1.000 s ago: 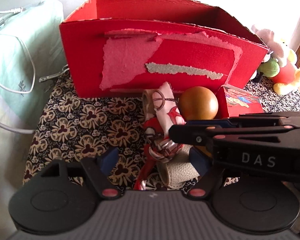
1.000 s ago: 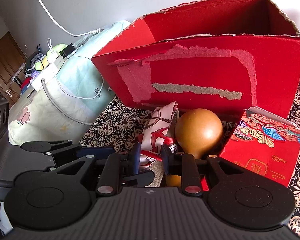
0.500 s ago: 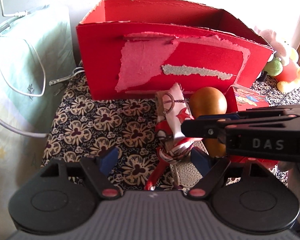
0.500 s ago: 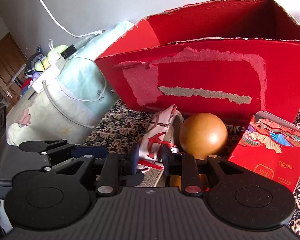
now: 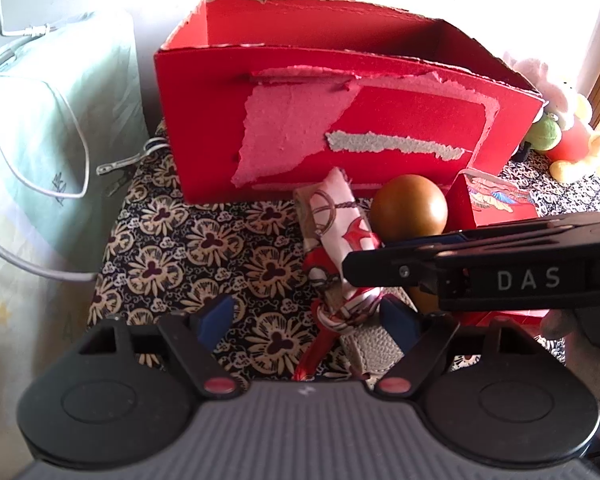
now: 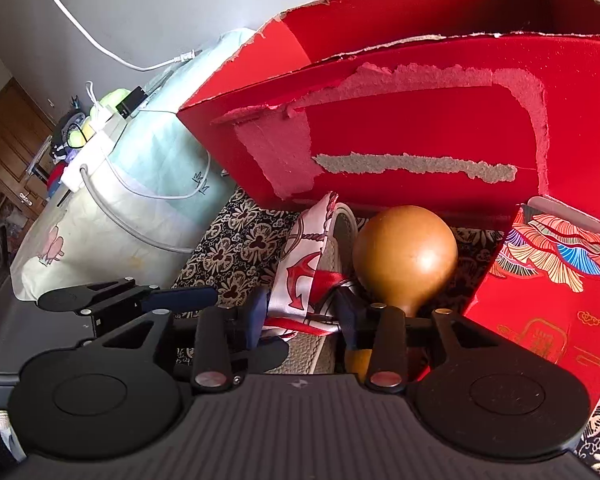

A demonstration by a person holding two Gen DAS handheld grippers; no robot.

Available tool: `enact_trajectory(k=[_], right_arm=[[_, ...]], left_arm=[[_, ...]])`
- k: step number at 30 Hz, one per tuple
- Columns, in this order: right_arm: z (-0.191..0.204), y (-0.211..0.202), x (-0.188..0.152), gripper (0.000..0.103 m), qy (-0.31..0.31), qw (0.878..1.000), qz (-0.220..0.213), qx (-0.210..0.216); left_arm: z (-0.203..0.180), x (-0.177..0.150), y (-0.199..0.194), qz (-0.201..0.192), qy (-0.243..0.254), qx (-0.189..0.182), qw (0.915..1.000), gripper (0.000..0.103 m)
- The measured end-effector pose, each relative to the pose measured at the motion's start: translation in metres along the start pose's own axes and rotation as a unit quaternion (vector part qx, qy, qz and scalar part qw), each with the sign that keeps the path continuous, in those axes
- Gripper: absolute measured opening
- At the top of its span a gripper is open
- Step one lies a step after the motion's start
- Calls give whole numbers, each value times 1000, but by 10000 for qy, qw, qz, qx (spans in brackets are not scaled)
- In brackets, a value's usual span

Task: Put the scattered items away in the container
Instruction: 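Grasp the white-and-red patterned cloth with the right gripper, then lift the cloth up above the red box rim with the right gripper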

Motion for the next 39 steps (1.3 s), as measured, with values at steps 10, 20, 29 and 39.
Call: enact_trajectory(k=[10, 20, 29, 39], right_arm=[[2, 12, 7, 48, -139, 9986, 346, -366], [-1, 20, 10, 43, -76, 9989, 424, -189], [1, 1, 8, 31, 59, 9999, 129, 89], [24, -55, 33, 30, -239, 9949, -955, 230]], left_arm=[[-19, 3, 20, 249, -31, -449, 9987, 72], [-22, 1, 22, 173, -192, -479, 9985, 58], [-25, 3, 1, -83, -196, -362, 9991, 54], [-50, 21, -66, -1026, 261, -333, 9938, 54]])
Point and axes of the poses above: each gripper's, at about its wrist camera, not at the fingertips, and y roughly the way its jaws point, z to its left, x to its top, the point moved 1 cm from there along y, roughly the way its jaws point, and after that the axes turned 14 degrees about -y, right-handed, at the moved point
